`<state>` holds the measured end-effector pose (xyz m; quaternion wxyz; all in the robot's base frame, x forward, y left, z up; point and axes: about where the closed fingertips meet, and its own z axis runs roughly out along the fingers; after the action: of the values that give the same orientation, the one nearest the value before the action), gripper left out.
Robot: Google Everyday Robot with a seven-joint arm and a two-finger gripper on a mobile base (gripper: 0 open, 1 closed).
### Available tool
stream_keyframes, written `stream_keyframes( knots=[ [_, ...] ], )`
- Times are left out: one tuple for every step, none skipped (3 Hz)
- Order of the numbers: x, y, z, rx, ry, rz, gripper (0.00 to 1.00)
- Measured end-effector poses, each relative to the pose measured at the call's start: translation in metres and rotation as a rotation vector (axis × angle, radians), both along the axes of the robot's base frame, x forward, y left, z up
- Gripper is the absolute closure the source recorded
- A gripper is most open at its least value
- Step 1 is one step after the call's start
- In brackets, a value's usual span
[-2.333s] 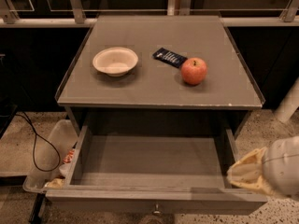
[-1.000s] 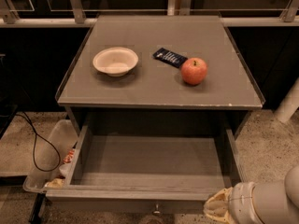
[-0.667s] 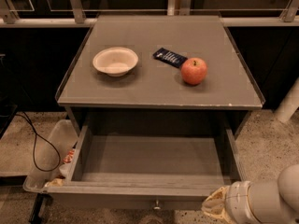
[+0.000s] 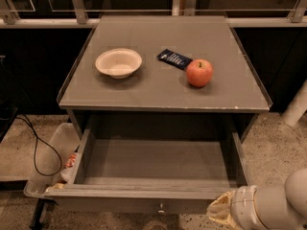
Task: Close top drawer
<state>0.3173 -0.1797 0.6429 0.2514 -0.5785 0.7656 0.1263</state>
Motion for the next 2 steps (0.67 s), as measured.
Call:
stream_keyframes(
  knots=[
    [0.000,0.000,0.000,0.000,0.000,0.000,0.34],
    [0.014,0.001,-0.004,0.032,-0.016,0.000,0.11]
  ],
)
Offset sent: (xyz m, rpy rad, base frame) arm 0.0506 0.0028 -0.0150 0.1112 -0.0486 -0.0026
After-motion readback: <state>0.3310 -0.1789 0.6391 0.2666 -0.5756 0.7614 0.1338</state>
